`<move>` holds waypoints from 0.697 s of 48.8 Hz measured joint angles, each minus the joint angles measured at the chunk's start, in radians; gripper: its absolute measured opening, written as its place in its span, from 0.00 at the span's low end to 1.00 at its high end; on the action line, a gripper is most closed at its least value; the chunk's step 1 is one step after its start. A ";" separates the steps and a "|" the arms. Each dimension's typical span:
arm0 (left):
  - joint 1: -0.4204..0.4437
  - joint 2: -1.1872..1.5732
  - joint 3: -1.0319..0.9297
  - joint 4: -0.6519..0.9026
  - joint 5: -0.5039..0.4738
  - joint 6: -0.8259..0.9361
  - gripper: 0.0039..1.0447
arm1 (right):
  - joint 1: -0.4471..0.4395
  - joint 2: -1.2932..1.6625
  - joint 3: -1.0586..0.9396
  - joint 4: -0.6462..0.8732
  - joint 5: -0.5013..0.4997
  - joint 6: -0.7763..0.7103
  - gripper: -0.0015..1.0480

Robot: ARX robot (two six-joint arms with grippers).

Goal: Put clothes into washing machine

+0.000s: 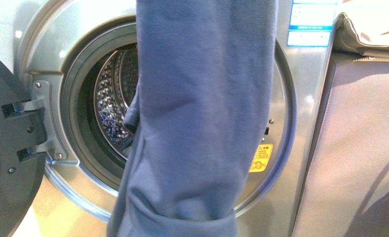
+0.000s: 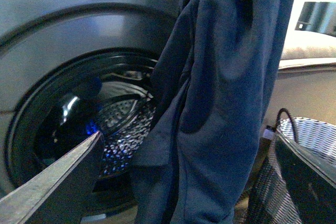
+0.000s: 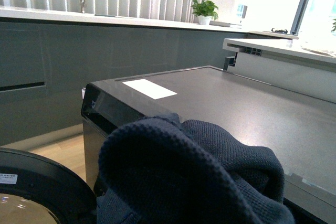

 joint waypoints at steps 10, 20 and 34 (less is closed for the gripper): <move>-0.148 0.206 0.138 0.147 0.074 0.028 0.94 | 0.000 0.000 0.000 0.000 0.001 0.000 0.03; -0.187 0.415 0.266 0.254 0.126 0.031 0.94 | 0.000 0.000 0.000 0.000 0.001 0.000 0.03; -0.177 0.654 0.382 0.407 0.286 0.004 0.94 | 0.000 0.000 0.000 0.000 0.001 0.000 0.03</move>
